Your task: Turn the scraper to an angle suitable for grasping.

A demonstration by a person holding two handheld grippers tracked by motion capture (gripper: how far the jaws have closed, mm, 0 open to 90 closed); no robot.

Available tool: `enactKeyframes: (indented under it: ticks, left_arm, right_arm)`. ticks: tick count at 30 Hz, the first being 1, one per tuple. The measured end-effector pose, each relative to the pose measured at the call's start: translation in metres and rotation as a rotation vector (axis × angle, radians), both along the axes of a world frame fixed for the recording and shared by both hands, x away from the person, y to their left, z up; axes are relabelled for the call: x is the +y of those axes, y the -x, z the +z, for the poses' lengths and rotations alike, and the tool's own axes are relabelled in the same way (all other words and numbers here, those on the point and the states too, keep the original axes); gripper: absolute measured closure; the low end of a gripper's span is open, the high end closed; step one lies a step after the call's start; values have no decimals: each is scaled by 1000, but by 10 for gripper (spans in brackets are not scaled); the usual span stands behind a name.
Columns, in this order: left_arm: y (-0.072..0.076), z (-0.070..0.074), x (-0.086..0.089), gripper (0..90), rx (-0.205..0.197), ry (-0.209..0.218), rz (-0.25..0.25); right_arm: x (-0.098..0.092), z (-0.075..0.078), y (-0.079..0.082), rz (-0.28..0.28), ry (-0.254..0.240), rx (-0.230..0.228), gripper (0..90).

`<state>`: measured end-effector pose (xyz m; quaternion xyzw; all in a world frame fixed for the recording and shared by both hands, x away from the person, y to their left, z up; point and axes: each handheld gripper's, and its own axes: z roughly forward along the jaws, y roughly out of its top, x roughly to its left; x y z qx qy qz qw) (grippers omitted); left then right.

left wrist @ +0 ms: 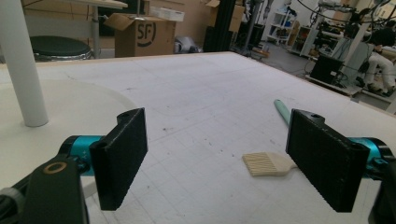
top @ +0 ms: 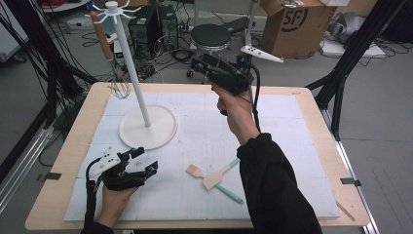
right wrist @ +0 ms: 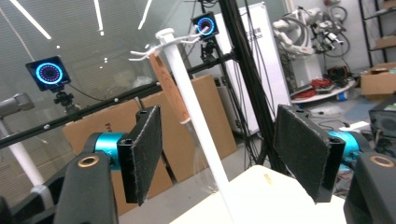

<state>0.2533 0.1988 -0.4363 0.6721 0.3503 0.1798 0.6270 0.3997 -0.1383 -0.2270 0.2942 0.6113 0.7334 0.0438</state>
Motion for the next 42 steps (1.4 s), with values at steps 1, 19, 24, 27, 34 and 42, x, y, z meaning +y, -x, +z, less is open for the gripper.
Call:
enactKeyframes:
  ticks: [1, 19, 24, 27, 34, 42]
  left_arm:
    - [0, 0, 0, 213, 0, -3, 0]
    - [-1, -2, -6, 213, 5, -27, -15]
    - [0, -3, -9, 213, 7, -30, -21]
    - [1, -2, -8, 213, 3, -27, -19]
    - [1, -2, -7, 213, 0, -22, -11]
    - [1, -2, -8, 213, 2, -28, -16]
  right_arm:
    - [-2, -2, 0, -2, 9, 2, 321]
    - [-27, -21, 20, -35, 79, 10, 401]
    - [-28, -23, 27, -43, 148, -21, 496]
    - [-33, -27, 30, -52, 163, -24, 513]
    - [-47, -44, 40, -50, 208, -10, 616]
    - [-66, -69, 46, -57, 227, 49, 772]
